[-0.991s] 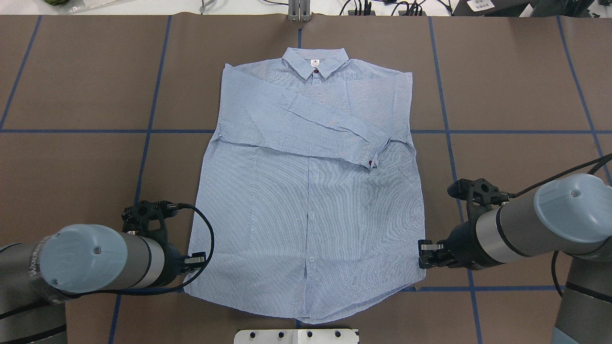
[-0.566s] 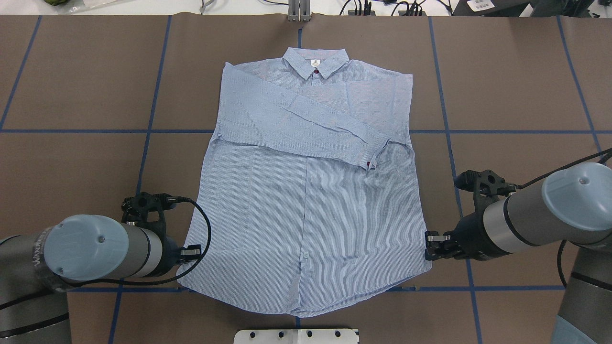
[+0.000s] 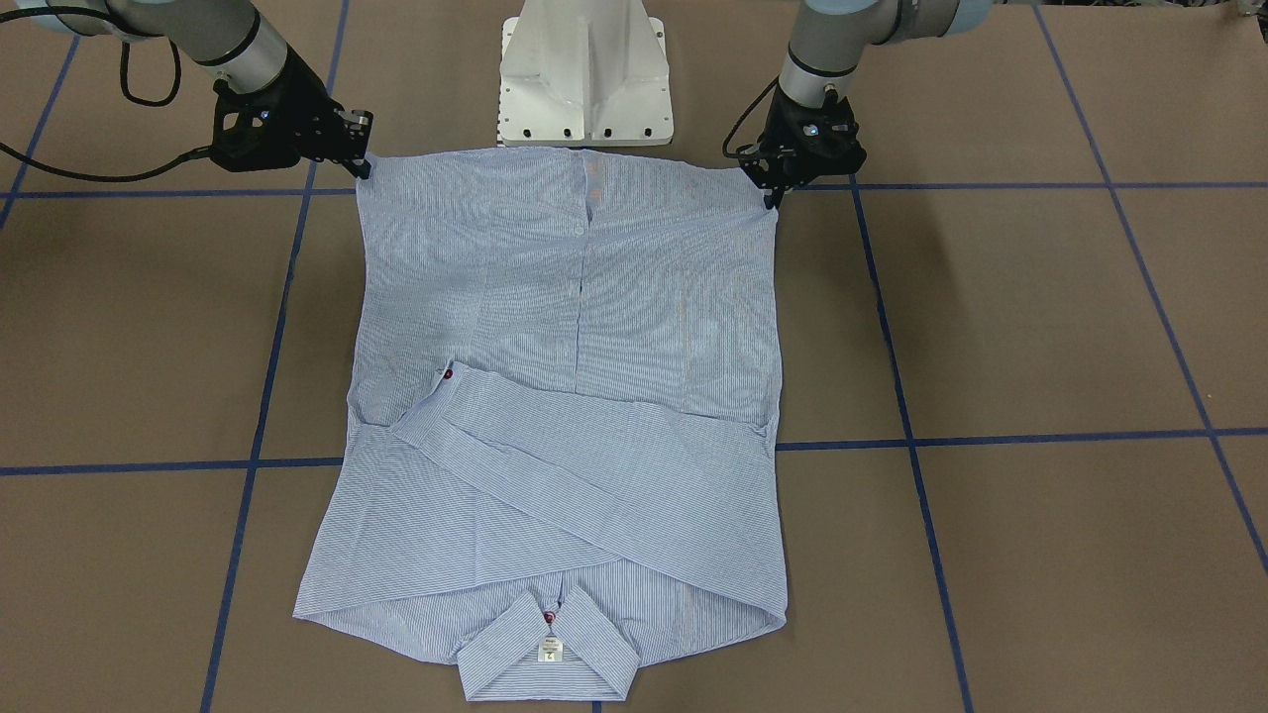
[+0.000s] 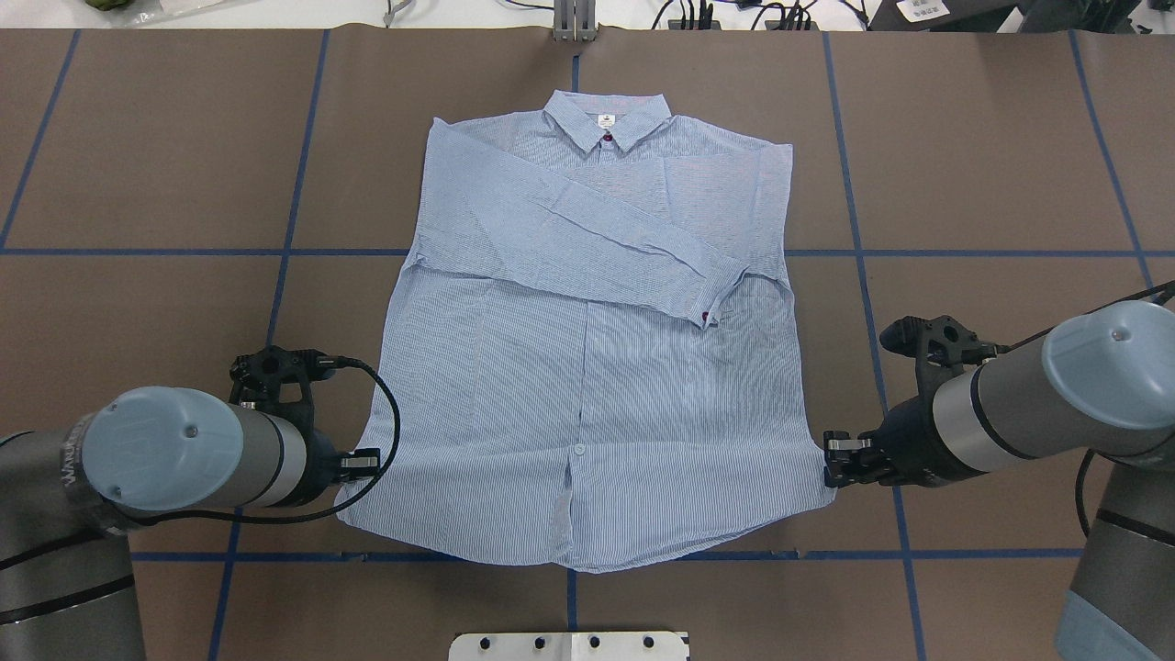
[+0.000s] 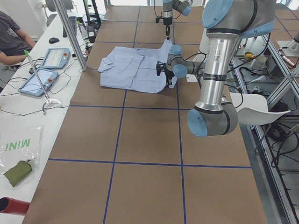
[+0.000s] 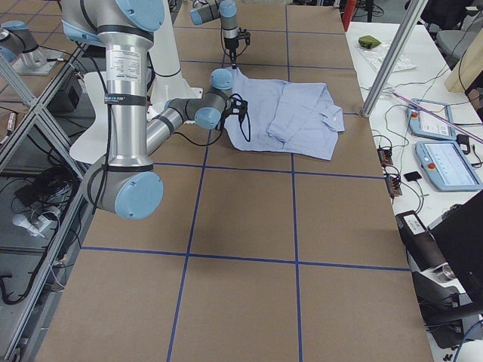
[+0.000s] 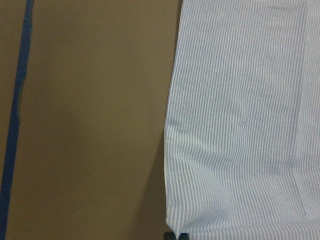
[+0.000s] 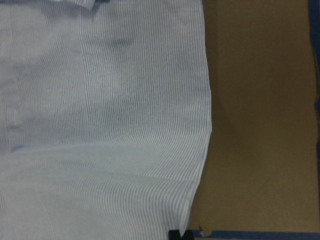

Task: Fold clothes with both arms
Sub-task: 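Grasp the hem corners nearest the robot with both grippers, then lift the hem corners with both grippers and pull them upward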

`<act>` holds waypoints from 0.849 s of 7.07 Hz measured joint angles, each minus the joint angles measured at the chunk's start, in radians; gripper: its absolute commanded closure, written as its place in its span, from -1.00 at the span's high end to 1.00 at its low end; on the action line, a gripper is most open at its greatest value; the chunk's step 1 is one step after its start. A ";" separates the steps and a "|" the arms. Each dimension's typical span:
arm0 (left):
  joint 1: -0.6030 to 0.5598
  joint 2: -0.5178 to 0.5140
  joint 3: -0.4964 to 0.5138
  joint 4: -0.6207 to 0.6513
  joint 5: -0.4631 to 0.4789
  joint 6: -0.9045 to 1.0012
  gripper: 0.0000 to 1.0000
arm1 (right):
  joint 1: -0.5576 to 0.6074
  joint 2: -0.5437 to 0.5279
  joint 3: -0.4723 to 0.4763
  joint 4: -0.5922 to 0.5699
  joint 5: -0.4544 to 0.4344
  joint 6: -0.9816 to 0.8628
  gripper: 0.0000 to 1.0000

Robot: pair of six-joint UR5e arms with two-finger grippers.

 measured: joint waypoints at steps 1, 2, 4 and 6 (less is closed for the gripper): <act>-0.010 0.000 0.001 -0.004 -0.006 0.018 -1.00 | 0.006 0.001 -0.006 0.000 0.002 -0.006 -1.00; -0.018 -0.001 0.001 -0.007 -0.019 0.029 -1.00 | 0.017 0.003 -0.010 0.000 0.010 -0.019 -1.00; -0.026 -0.004 0.003 -0.028 -0.037 0.035 -1.00 | 0.047 0.006 -0.013 0.001 0.039 -0.034 -1.00; -0.028 -0.009 0.001 -0.078 -0.077 0.035 -1.00 | 0.090 0.011 -0.011 0.002 0.087 -0.049 -1.00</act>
